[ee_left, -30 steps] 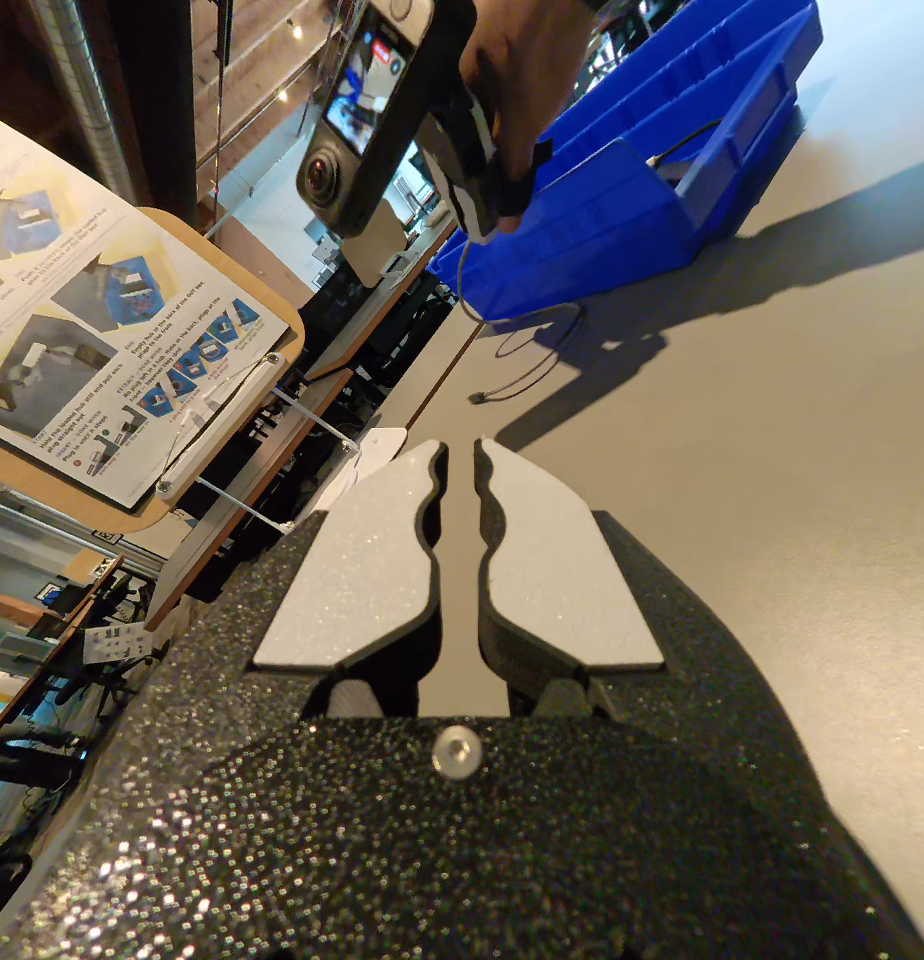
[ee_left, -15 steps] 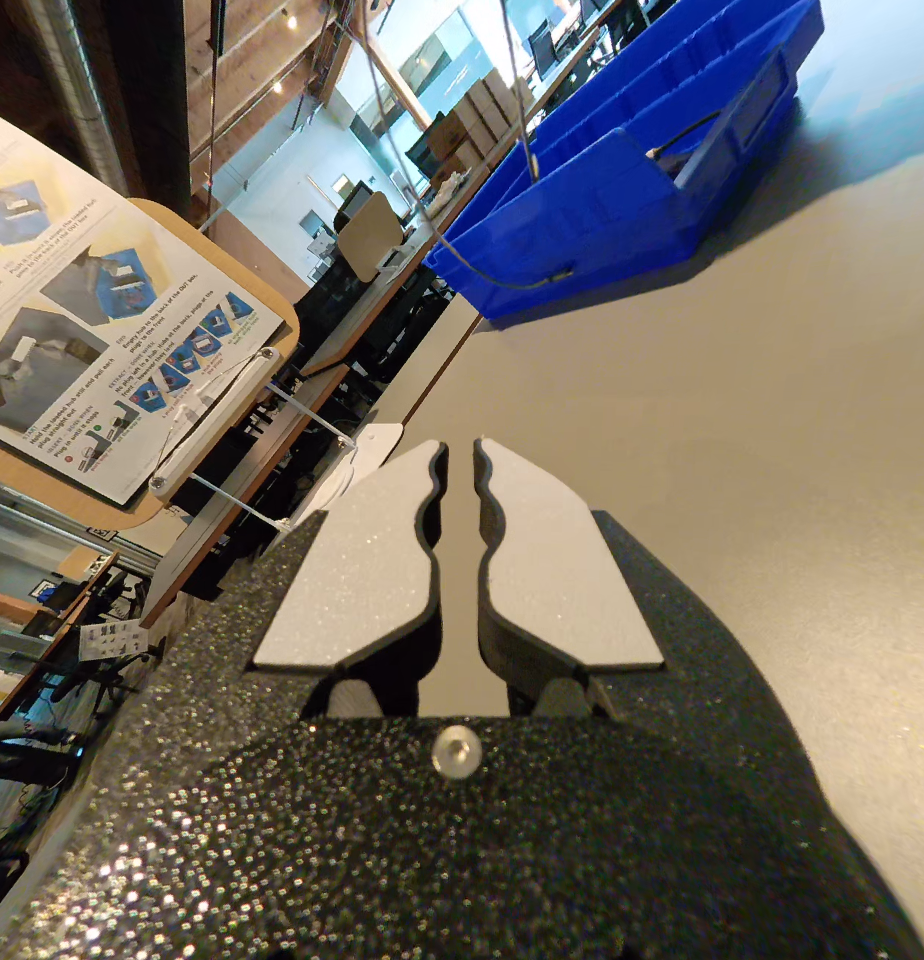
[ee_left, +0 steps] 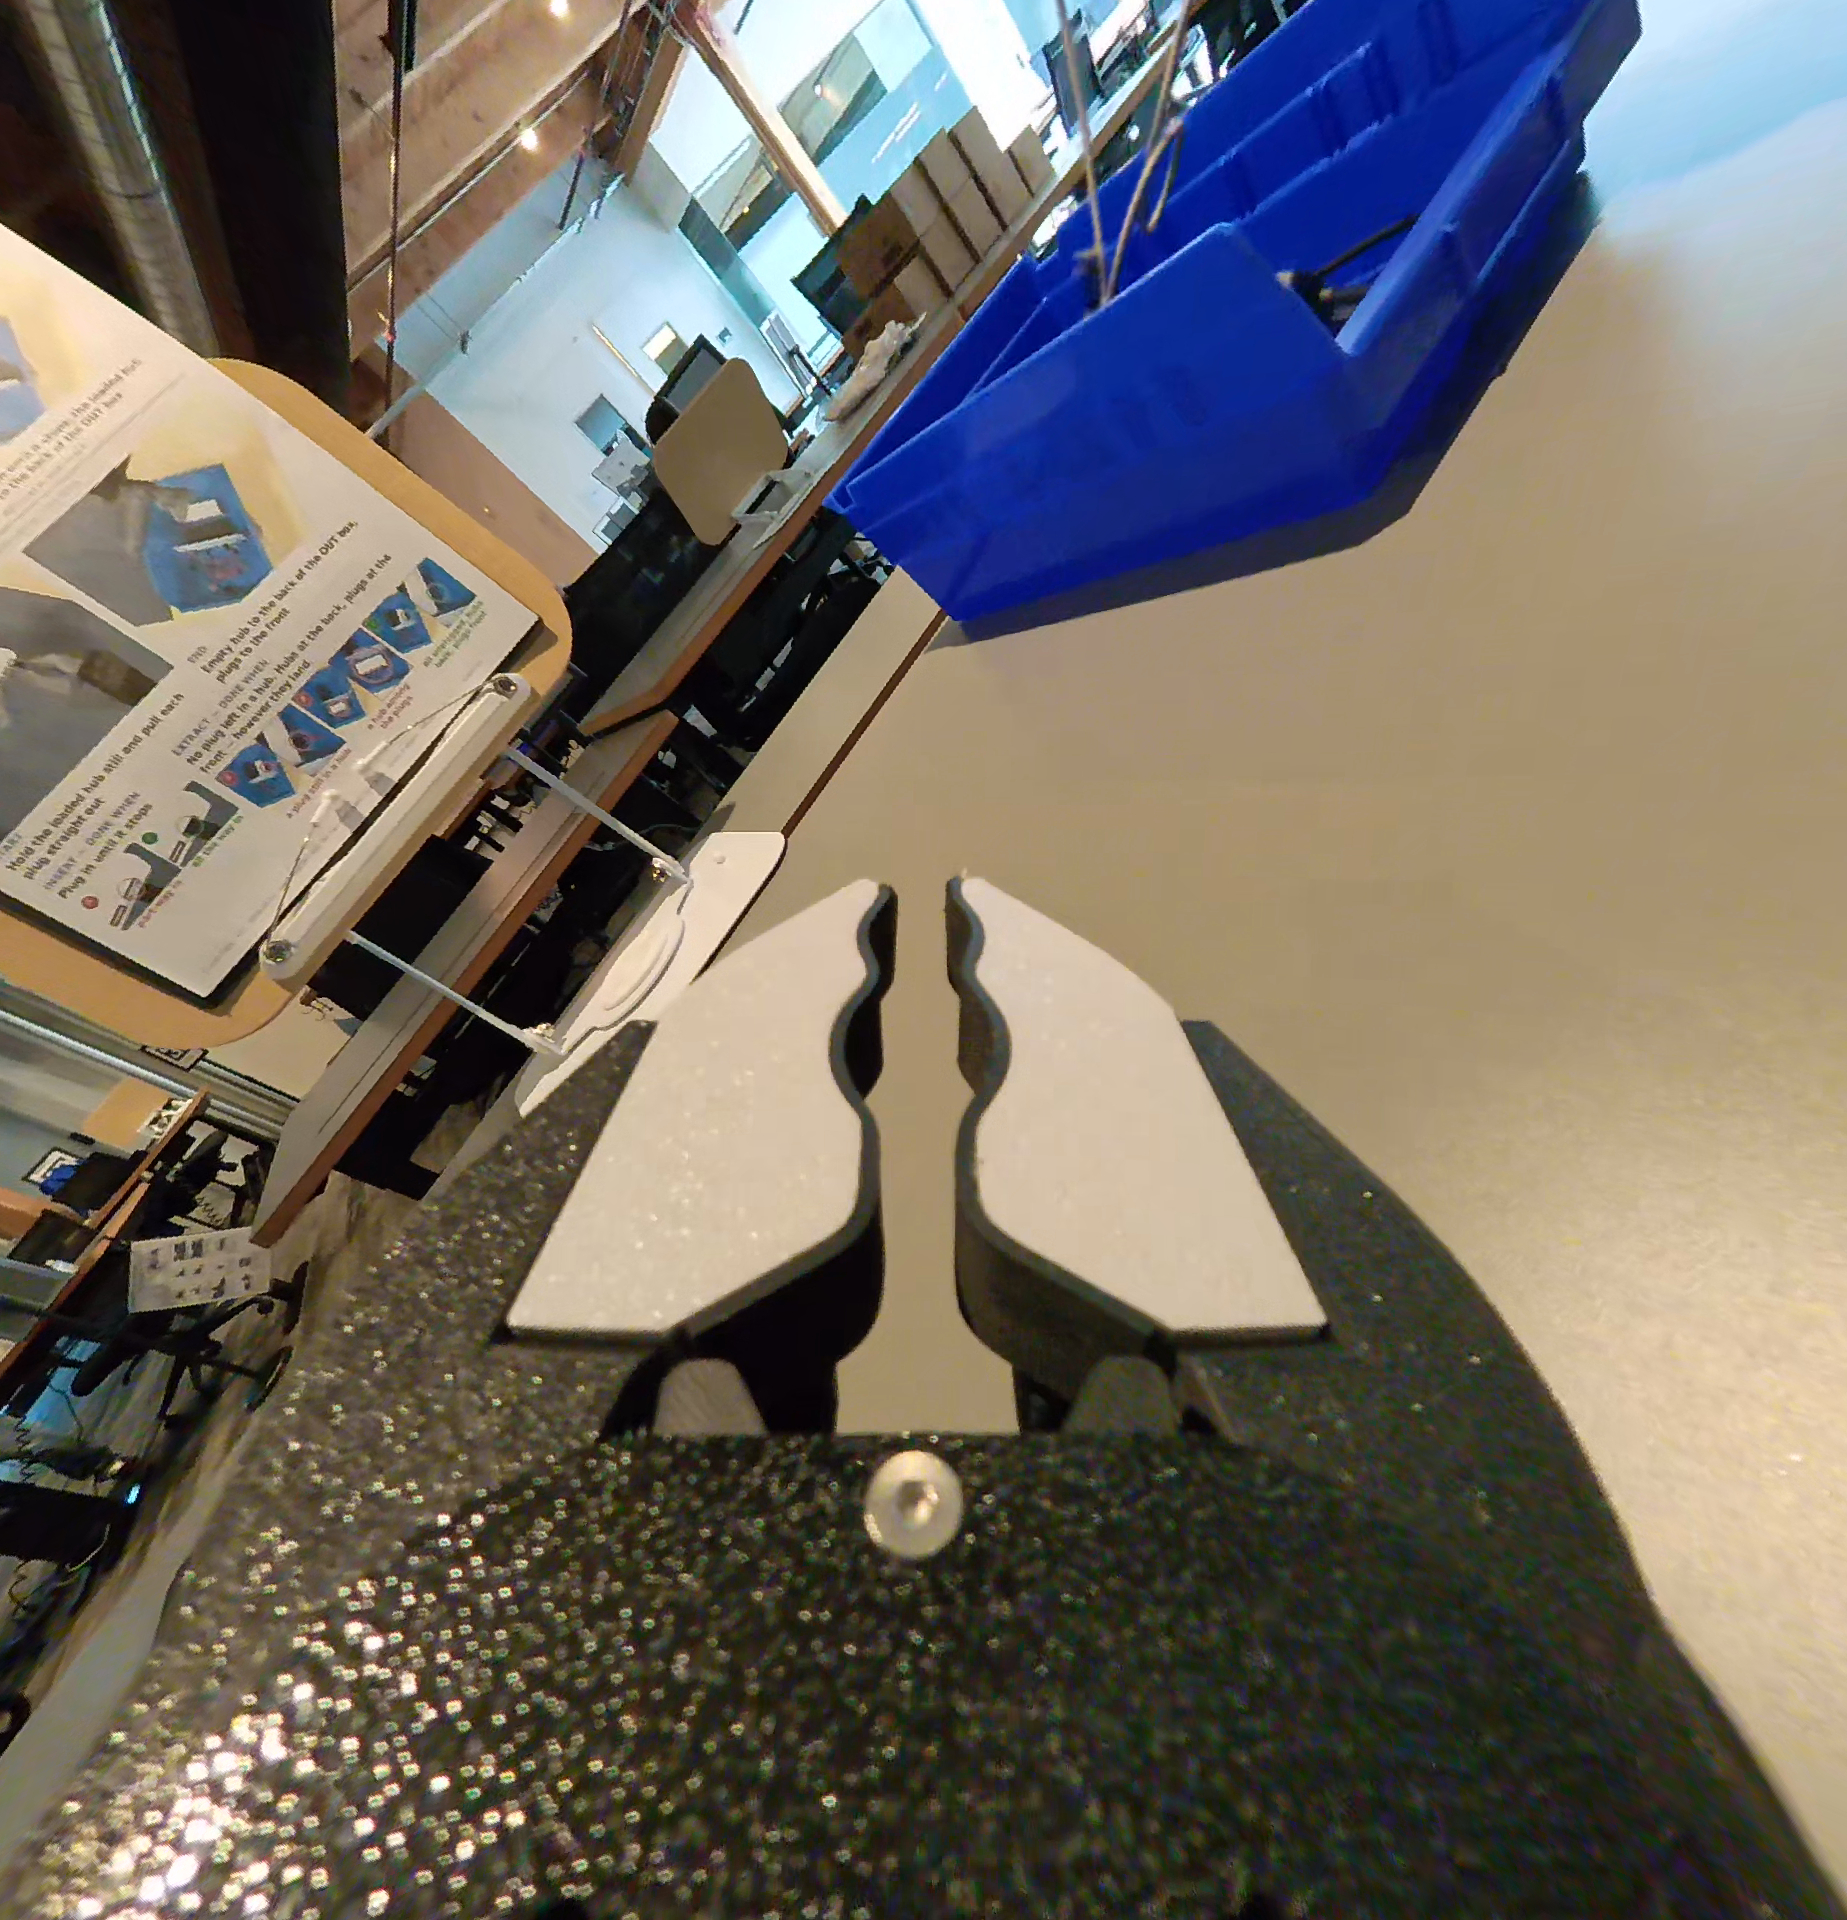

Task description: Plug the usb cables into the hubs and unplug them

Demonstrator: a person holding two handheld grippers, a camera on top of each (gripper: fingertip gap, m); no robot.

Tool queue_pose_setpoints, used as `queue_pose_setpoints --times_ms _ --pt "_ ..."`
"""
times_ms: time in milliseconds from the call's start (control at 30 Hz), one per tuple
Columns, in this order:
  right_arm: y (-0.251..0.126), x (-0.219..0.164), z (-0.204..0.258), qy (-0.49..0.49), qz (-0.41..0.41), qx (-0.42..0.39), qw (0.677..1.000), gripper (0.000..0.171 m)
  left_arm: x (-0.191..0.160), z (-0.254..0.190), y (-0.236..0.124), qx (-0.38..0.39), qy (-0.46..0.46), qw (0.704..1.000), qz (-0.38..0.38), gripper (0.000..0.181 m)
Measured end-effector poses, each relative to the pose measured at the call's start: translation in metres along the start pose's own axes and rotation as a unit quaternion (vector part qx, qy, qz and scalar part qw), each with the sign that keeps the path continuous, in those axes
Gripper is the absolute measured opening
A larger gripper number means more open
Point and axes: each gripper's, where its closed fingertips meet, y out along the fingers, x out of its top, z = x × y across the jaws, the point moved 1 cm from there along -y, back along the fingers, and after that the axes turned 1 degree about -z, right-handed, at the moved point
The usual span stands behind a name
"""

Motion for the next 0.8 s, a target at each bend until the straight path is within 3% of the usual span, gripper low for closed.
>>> queue_pose_setpoints --times_ms 300,533,633,800 --pt "-0.002 -0.023 0.113 -0.187 0.012 0.147 0.971 0.003 0.001 0.000 0.000 0.001 0.002 1.000 0.000 0.009" --pt "-0.005 -0.092 0.172 -0.353 0.138 0.203 0.903 0.004 0.002 0.000 -0.001 0.000 0.004 1.000 -0.003 0.009" --pt "-0.014 -0.118 0.182 -0.347 0.194 0.243 0.885 0.007 0.003 -0.001 -0.001 -0.002 0.007 1.000 -0.004 0.009" --pt "-0.027 -0.128 0.174 -0.282 0.223 0.281 0.890 0.047 0.003 -0.001 -0.001 -0.002 0.008 1.000 -0.003 0.009"
